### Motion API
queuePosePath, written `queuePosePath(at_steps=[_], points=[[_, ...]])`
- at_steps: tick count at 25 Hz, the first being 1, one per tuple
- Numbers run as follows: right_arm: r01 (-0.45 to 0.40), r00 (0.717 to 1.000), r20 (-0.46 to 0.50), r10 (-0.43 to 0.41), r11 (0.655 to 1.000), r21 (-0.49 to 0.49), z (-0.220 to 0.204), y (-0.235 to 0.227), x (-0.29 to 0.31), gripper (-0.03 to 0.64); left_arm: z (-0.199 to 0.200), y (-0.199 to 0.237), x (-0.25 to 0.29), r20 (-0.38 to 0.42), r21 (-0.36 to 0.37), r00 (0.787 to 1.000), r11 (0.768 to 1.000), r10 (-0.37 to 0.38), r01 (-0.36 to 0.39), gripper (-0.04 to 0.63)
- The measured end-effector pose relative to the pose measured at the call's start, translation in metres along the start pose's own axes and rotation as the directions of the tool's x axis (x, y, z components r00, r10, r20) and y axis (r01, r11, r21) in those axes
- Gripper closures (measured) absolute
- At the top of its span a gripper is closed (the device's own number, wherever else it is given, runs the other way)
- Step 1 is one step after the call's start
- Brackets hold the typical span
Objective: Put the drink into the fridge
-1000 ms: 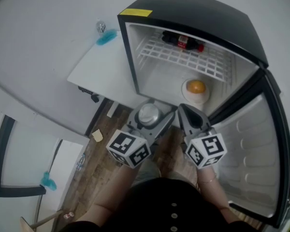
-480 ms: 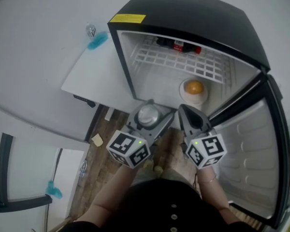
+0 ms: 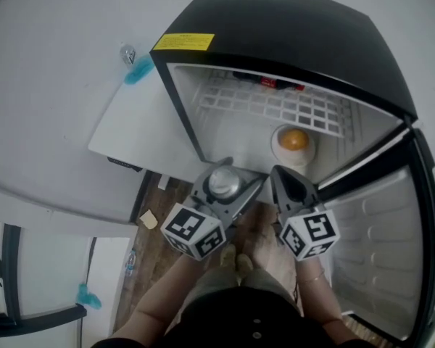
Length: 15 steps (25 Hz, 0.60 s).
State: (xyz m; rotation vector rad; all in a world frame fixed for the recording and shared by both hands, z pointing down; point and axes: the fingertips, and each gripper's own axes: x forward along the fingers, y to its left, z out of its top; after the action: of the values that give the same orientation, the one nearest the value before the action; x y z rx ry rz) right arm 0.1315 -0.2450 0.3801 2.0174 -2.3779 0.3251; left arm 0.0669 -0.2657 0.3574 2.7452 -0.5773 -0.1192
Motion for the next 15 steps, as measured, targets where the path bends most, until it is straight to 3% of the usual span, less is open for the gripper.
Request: queuePosePath(at_steps=[8,15], points=[[0.017,0.999,-0.029,-0.016,1.000,0.013,-0.019,-0.002,0.018,0.609,-0.018,0.016,0.016,-0.055,0.124,0.998,0.992,-0.016,0.022,0.249],[0.050,0.998,-0.049,-0.048,0.998,0.027,-0.032,-0.016,0.030,0.609,-0.033,0.046,0.033,-0.075,0.109,0.997,0.994,0.012,-0.004,0.249]])
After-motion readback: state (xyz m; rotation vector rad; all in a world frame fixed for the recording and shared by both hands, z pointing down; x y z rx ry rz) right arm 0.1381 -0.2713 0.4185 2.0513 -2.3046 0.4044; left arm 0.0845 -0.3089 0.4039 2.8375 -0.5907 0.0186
